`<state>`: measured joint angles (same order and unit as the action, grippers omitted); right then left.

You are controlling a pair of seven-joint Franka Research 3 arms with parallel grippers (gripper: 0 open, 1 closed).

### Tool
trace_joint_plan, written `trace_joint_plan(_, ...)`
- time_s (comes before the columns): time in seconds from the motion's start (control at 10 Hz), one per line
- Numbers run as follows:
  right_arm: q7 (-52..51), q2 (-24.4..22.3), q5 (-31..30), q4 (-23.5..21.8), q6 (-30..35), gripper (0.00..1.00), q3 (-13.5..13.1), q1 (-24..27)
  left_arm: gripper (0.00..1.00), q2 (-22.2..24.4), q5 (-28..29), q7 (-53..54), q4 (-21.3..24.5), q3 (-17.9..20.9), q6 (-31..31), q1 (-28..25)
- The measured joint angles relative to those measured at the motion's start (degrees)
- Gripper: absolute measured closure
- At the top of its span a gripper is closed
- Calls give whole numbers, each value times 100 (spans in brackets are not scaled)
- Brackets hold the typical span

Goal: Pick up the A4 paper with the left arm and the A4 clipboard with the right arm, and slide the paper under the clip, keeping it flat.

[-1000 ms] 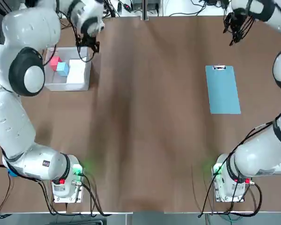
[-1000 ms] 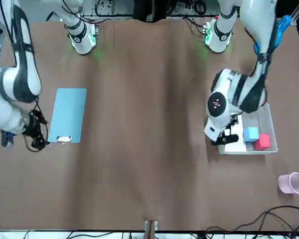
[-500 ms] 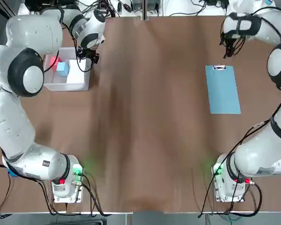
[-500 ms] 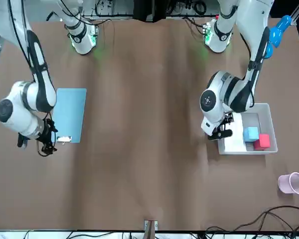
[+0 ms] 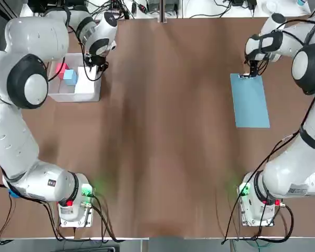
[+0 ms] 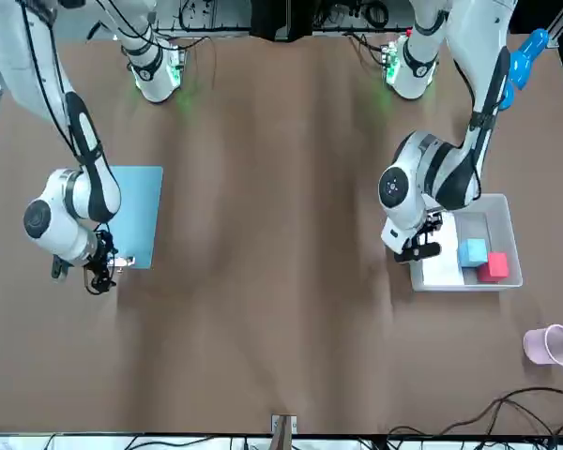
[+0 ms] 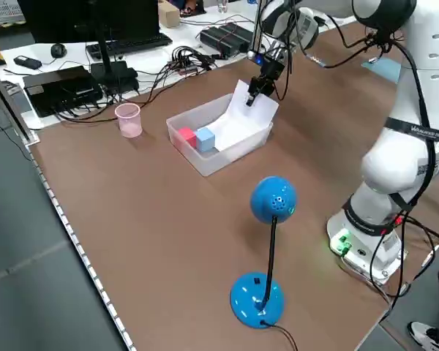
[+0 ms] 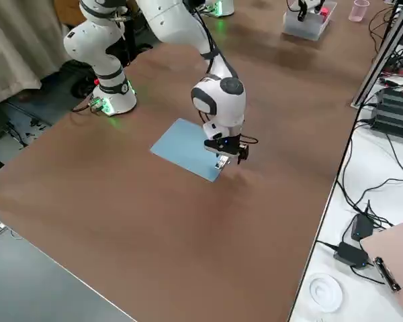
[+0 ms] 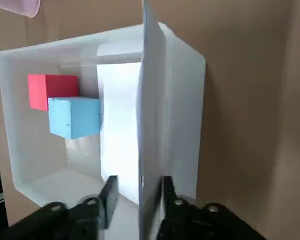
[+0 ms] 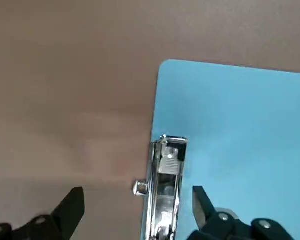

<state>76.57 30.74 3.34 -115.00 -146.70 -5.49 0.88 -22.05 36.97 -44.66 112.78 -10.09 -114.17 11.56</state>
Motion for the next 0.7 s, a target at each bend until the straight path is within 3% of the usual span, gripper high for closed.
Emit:
trace_joint_plan(0.1,81,0,0,-15,13,4,8,-2,66,4,0,0,-1,0,-15,-9)
trace_joint_plan(0.3,167,0,0,-32,17,5,15,-6,97,41,1,0,-7,0,-41,-48)
trace_joint_plan(0.7,282,75,2,-62,17,7,14,-6,99,243,1,-28,-58,1,107,-105)
